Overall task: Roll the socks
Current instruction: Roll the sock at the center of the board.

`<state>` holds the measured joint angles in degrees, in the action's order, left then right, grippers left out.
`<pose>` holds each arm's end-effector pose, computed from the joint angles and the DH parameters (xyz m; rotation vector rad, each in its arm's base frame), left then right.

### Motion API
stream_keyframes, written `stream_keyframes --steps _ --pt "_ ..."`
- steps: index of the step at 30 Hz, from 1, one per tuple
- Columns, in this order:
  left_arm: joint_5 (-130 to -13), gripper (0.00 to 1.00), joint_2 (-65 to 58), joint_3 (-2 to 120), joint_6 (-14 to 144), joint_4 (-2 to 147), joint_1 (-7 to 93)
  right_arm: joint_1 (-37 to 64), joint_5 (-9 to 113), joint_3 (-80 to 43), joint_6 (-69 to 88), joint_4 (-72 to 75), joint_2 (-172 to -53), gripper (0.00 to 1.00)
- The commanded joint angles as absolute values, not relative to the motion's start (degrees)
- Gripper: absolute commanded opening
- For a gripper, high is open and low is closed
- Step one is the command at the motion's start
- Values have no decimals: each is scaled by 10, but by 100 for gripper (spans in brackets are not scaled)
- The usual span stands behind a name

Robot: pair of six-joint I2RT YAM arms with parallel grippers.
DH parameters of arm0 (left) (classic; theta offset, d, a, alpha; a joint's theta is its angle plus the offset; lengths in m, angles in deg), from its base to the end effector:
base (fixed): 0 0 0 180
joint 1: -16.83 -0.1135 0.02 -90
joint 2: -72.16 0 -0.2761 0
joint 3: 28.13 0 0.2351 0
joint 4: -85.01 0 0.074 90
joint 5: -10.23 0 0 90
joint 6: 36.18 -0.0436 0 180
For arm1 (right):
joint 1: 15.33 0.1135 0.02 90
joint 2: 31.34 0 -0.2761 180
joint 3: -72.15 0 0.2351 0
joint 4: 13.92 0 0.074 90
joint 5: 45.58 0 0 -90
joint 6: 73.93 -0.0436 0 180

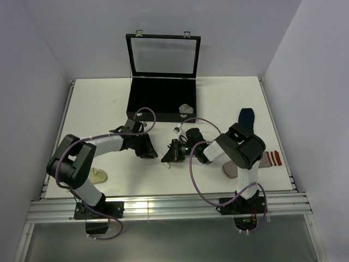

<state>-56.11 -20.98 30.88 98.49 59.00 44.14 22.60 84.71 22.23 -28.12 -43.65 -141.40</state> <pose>0.2465 -0.1470 0.1585 -0.2695 2.8074 -0.9185 0.2384 0.2216 0.1147 -0.3620 2.3569 1.5231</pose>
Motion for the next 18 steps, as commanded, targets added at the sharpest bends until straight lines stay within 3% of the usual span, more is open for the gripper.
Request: stream_keyframes --steps 1,2,3,6,18 --pt "-572 25 -227 309 977 602 443 226 835 232 -250 -363 -1406 6" --pt "-572 24 -228 312 976 601 443 227 832 230 -238 -353 -1399 9" --pt "-573 24 -229 314 974 600 443 228 827 226 -231 -341 -1391 20" --pt "-580 24 -229 317 972 594 444 233 798 209 -191 -259 -1356 32" --pt "-584 23 -233 343 965 570 448 327 481 122 -45 -7 -1174 40"
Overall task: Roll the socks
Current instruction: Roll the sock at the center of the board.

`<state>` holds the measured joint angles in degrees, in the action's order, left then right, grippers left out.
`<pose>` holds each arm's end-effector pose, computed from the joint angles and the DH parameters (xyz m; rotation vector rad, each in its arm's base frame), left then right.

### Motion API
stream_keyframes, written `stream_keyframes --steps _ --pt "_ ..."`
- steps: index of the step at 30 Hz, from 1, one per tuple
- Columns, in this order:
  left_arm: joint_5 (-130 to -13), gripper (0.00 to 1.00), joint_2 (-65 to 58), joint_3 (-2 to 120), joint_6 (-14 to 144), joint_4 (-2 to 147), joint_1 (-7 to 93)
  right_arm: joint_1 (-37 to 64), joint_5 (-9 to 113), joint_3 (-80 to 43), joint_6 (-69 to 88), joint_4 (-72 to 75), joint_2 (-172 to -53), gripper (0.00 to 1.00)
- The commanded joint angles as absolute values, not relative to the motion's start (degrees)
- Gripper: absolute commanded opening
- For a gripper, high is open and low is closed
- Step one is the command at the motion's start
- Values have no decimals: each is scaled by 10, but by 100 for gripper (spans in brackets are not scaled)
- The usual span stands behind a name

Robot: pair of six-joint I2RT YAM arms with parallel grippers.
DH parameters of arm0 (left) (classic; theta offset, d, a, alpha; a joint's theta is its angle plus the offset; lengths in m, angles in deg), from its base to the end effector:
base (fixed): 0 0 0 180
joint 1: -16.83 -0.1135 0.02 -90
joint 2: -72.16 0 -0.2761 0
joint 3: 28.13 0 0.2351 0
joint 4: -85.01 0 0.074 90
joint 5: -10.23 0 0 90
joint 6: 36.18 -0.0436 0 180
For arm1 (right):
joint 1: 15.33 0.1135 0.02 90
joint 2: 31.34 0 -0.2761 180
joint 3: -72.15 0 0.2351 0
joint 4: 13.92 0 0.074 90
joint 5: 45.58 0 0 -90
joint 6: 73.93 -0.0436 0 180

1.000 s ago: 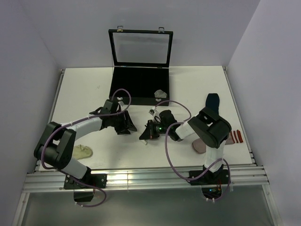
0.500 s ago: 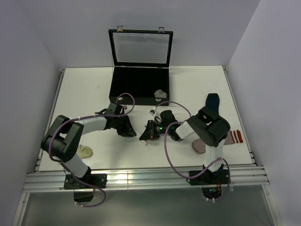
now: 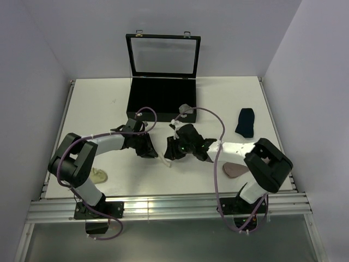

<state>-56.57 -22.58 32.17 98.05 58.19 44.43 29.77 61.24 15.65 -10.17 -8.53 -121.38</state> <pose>0.2504 -0.1503 0.1557 -0.2624 2.8256 -0.8970 0.2072 0.2258 0.1870 -0.5619 2.3458 0.9593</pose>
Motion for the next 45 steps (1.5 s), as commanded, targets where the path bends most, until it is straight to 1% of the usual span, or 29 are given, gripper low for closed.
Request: stream_keyframes --steps 1,3,5,10,17,24,28,29,31,32,33,35,36,38,39,42,45 --pt "-584 23 -233 347 964 567 448 341 458 116 -28 0 -1170 40" --pt "-583 23 -233 351 963 564 450 382 408 98 -13 4 -1169 40" --pt "-582 23 -236 356 963 560 450 414 385 83 1 17 -1181 40" --pt "-582 23 -242 366 960 551 451 458 306 51 14 30 -1227 39" --pt "-581 23 -245 370 957 546 452 476 266 31 26 31 -1277 39" --pt "-579 23 -250 375 955 542 452 476 281 25 35 27 -1314 38" --pt "-580 24 -249 379 957 541 452 477 291 32 38 17 -1317 31" --pt "-581 25 -248 379 957 540 452 477 294 37 38 15 -1317 26" --pt "-584 28 -246 379 959 539 452 477 315 43 33 10 -1315 18" --pt "-587 29 -241 377 961 539 452 475 325 51 30 10 -1313 10" --pt "-589 33 -238 377 964 539 452 470 335 56 24 -14 -1308 6" --pt "-596 38 -229 375 968 541 450 457 382 79 3 -29 -1302 0" --pt "-597 43 -225 371 970 542 450 438 402 88 -11 -49 -1293 0" --pt "-596 48 -213 365 976 548 446 416 464 112 -28 -69 -1286 0" --pt "-595 53 -208 362 978 553 445 404 486 121 -46 -91 -1280 0" --pt "-589 61 -194 352 986 559 441 356 582 153 -89 -147 -1279 0" --pt "-589 62 -185 346 993 563 439 313 672 174 -133 -202 -1299 0"
